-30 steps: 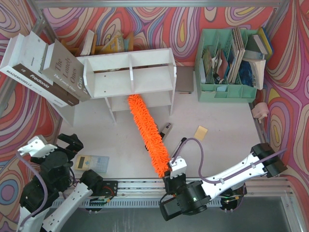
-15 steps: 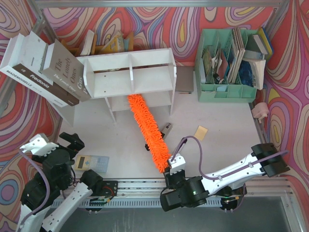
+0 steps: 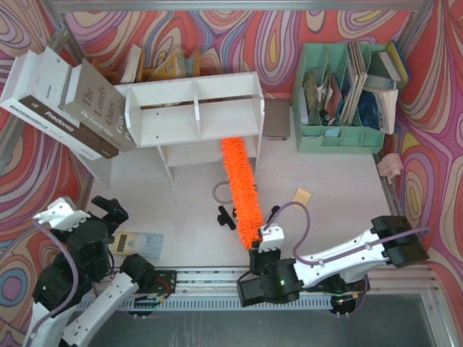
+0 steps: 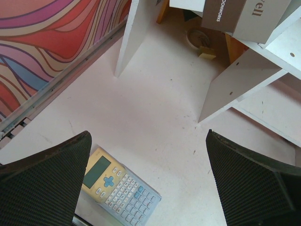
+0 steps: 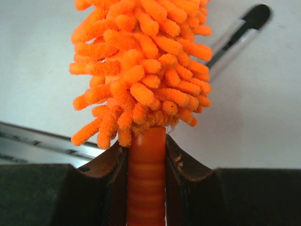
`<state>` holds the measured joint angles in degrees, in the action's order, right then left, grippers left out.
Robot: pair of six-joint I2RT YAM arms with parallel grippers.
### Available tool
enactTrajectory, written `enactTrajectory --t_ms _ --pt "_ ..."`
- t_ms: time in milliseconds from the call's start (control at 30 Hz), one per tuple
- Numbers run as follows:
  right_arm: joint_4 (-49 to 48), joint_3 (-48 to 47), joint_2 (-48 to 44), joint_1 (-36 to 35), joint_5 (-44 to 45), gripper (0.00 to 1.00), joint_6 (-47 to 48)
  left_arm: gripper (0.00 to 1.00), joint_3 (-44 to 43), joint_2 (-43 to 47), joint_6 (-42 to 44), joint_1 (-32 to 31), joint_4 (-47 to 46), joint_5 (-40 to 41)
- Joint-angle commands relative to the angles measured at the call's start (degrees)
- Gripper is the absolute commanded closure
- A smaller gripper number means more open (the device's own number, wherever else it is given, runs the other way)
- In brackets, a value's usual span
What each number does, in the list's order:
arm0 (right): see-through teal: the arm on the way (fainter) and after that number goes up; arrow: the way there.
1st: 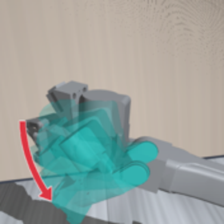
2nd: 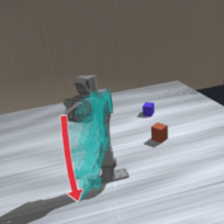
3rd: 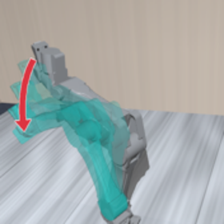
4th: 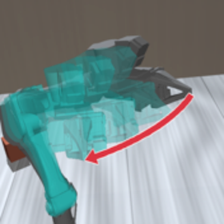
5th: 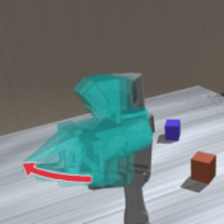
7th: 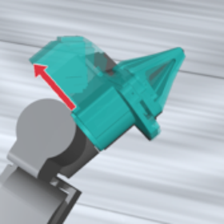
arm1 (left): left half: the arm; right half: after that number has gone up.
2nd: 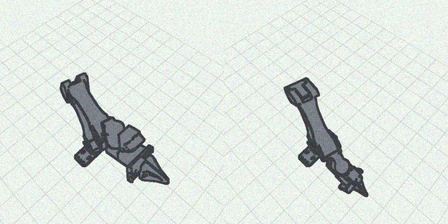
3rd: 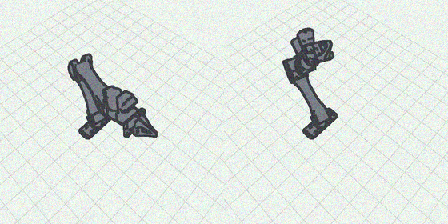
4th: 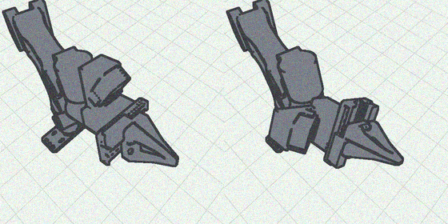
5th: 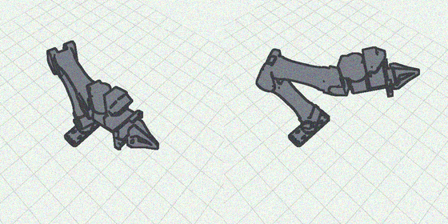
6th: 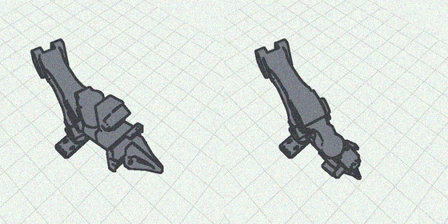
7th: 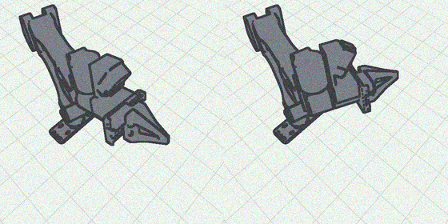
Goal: Dust the bookshelf with a duster
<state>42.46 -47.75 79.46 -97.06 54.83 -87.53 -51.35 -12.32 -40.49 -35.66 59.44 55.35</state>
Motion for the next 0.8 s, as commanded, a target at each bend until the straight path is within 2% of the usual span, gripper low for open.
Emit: enactTrajectory --t_ms 0,67,133,300,400,433,467,667,767 --pt "25.1 -0.9 1.0 0.6 1.4 1.0 -31.1 0.02 0.5 0.1 0.7 -0.3 0.1 0.8" --pt "29.2 -1.3 2.6 0.8 0.4 1.0 -36.8 0.02 0.6 0.3 0.6 -0.3 0.0 1.0" --pt "26.7 -2.6 3.6 0.8 1.3 1.0 -30.9 0.02 0.6 0.3 0.7 -0.3 -0.1 1.1" --pt "7.9 -4.4 4.4 1.7 2.6 1.0 -3.0 0.02 0.4 0.1 0.5 -0.3 0.2 1.0" --pt "-10.9 -1.2 2.4 3.3 -1.2 1.0 17.5 0.02 0.5 0.7 0.4 -0.3 0.2 1.2" --pt "-18.8 0.3 1.6 3.8 -3.8 1.0 23.0 0.02 0.6 0.9 0.5 -0.3 0.1 1.2" --pt "-22.6 1.5 0.9 4.5 -5.2 1.0 26.2 0.02 0.6 1.0 0.5 -0.3 0.1 1.3" --pt "-34.9 3.0 1.3 5.3 -9.1 1.0 38.9 0.02 0.5 1.4 -0.1 -0.3 0.7 1.6" --pt "-34.7 0.7 3.8 5.4 -9.0 1.0 40.9 0.02 0.5 1.8 -0.3 -0.3 0.8 1.7"
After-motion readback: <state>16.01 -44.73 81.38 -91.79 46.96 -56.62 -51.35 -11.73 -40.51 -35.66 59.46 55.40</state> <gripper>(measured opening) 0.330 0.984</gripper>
